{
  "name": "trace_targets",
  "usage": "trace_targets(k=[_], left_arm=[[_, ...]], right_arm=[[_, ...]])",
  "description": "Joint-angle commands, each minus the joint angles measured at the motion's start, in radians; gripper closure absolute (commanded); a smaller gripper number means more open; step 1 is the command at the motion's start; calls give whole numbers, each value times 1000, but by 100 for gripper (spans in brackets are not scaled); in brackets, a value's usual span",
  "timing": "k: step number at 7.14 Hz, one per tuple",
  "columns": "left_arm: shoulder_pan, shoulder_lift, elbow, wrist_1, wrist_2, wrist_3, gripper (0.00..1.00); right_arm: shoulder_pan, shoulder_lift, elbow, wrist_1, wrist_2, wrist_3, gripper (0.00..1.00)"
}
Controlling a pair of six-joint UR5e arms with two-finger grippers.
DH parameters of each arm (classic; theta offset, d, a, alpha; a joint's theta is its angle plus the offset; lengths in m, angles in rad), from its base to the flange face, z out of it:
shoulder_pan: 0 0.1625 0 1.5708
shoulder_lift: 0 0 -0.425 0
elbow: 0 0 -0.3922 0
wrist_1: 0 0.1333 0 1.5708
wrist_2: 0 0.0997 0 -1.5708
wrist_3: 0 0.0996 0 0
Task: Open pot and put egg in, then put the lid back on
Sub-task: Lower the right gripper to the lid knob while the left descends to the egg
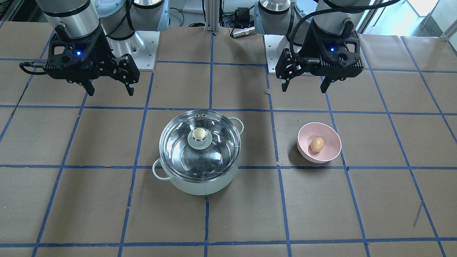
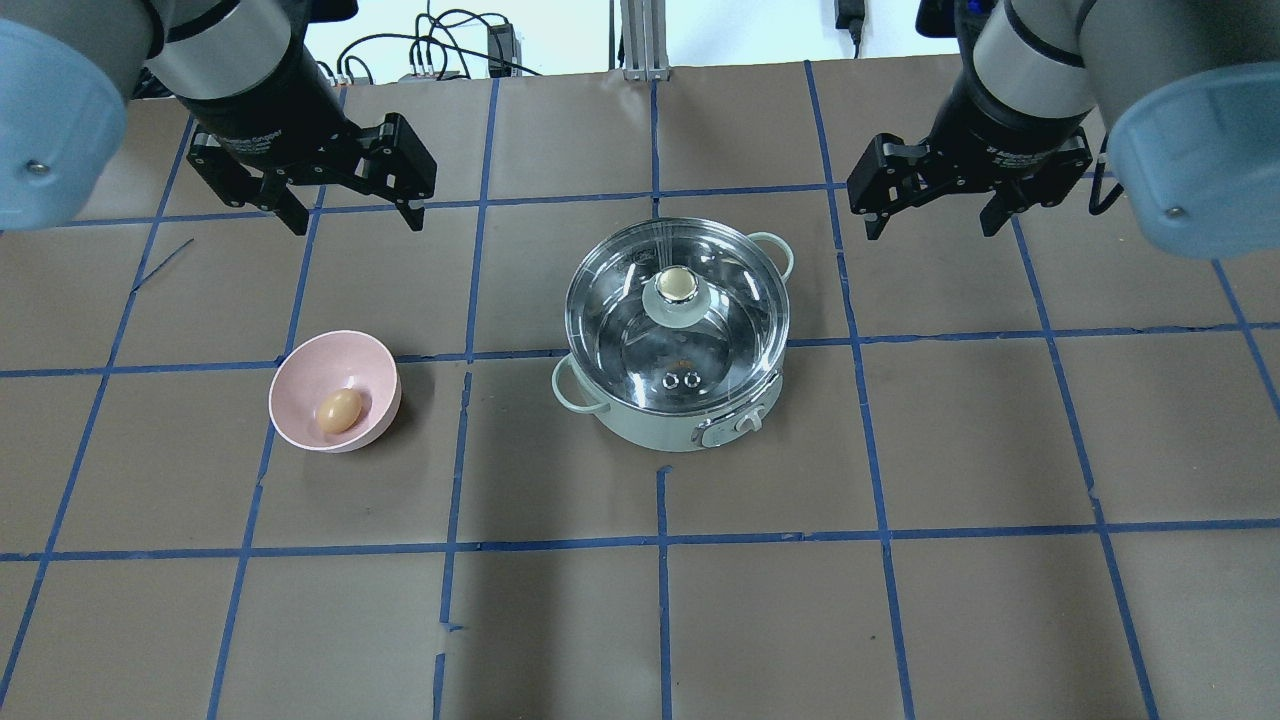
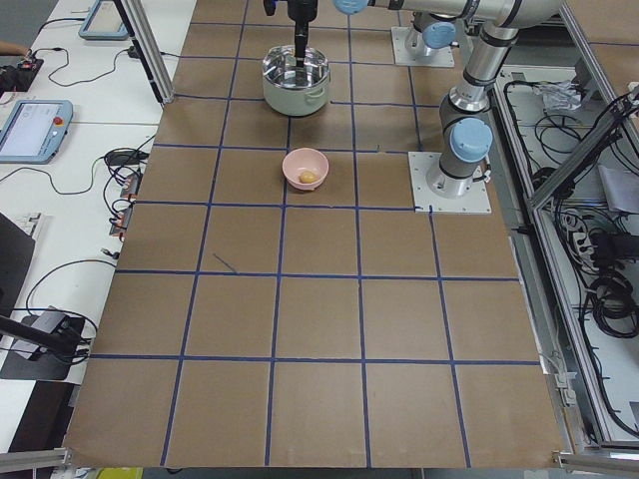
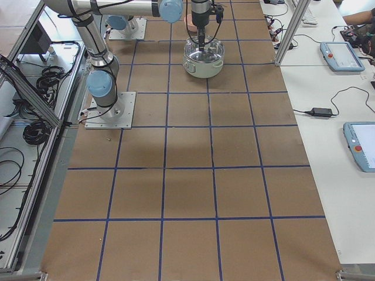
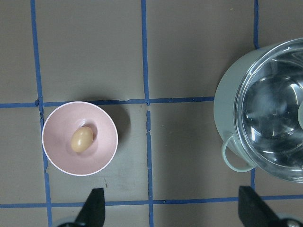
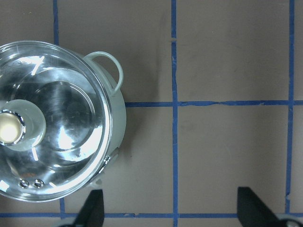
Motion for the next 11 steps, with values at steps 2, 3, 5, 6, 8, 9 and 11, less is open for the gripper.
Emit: trace_targets(k=[2, 3, 5, 6, 8, 9, 11], left_arm=[[168, -9, -210, 125, 8, 174, 0], [218, -15, -272, 185, 4, 202, 0], [281, -81, -387, 390, 7, 355, 3], [312, -101, -439, 466, 4, 368, 3], [311, -139, -490, 517, 5, 368, 3], [311, -159, -496, 535, 8, 371, 3], [311, -221, -499, 574, 8, 368, 1]], right_arm=[[164, 128, -5, -164, 15, 196, 0], [198, 170, -7, -252, 19, 251, 0], [232, 237, -7, -331, 59, 312, 1], [264, 265, -7, -340, 59, 368, 1], [296, 287, -2, -363, 58, 388, 2], [296, 297, 2, -365, 58, 388, 4], [298, 302, 6, -365, 58, 391, 31]])
